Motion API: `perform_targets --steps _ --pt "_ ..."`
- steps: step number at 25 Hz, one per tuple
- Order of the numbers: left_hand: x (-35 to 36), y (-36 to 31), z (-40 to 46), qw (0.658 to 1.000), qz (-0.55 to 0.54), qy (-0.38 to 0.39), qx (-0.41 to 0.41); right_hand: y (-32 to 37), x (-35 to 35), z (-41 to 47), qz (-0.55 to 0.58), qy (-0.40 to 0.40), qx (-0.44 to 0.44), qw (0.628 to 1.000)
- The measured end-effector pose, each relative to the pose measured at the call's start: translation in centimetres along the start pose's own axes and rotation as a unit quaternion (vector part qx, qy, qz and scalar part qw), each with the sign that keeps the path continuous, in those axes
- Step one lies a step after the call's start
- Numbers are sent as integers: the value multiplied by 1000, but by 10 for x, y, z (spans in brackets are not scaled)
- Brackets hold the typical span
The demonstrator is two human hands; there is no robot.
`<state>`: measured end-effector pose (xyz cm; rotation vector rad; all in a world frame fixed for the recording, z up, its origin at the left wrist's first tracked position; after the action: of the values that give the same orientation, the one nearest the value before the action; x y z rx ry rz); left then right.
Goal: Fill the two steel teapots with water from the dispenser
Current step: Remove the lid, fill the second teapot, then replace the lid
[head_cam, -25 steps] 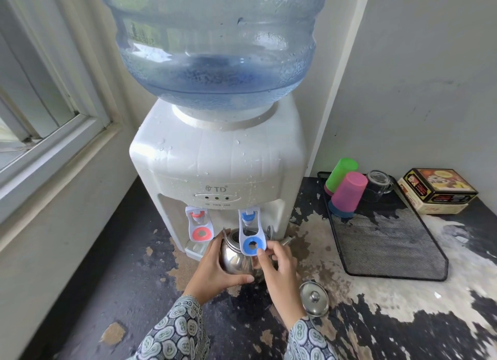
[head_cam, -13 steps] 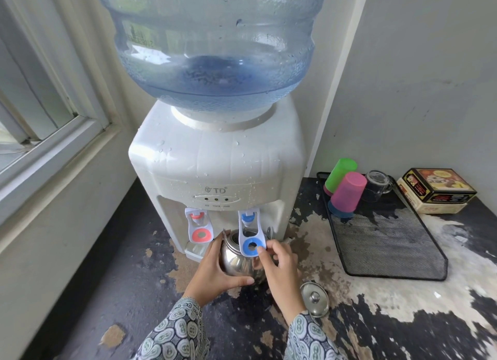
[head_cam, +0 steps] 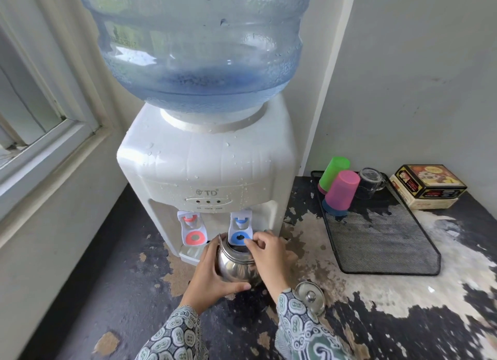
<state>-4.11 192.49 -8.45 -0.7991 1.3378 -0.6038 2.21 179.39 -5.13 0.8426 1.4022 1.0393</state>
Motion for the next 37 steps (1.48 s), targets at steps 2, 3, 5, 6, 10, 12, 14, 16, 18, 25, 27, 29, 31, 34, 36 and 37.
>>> perform_targets --steps 2,3,5,6,10,12,14,16,18,25,27,29,31,34,36,37 --pt "0 2 1 1000 -1 0 -2 0 2 4 -23 -19 6 1000" --pt "0 3 2 1000 -2 1 0 -1 1 4 -20 -26 5 999" --pt "0 4 3 1000 -8 1 4 -4 -2 3 5 -42 1 999" --pt "0 5 3 1000 -11 2 5 -5 -3 3 21 -48 -4 999" --pt "4 9 2 1000 -15 4 4 -6 -13 -11 85 -119 -60 987" --pt "7 11 0 1000 -4 -1 4 -16 -15 -19 108 -126 -15 986" --pt "9 14 0 1000 5 -6 8 -29 -10 -22 122 -78 73 987" --pt "12 16 -2 1000 7 -9 14 -36 -8 -26 126 -28 133 983" --pt "15 19 -6 1000 6 -25 17 -37 -8 -30 149 3 149 978" --pt "26 17 -35 995 22 -85 48 -44 -19 -57 165 25 95 981" --pt "32 18 -46 994 26 -94 54 -51 -22 -65 169 15 84 982" --pt "38 23 -55 993 30 -99 54 -60 -22 -73 175 15 92 980" --pt "43 29 -62 993 40 -99 55 -66 -22 -79 162 22 89 983" --pt "44 37 -68 990 46 -115 72 -65 -23 -84 154 41 73 984" --pt "45 42 -70 990 40 -115 76 -66 -29 -81 159 44 71 984" --pt "45 43 -71 990 39 -113 74 -70 -36 -78 146 27 65 987"
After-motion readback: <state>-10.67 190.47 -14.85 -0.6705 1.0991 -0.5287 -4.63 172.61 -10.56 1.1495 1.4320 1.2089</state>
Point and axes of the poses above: each hand's wrist, its own z-axis towards the middle knuckle, its own x-axis out of the palm, y = z × x, the point moved 5 cm from there along z, towards the middle knuckle, and after that the axes turned 15 degrees about z, right-handed, at the moved point
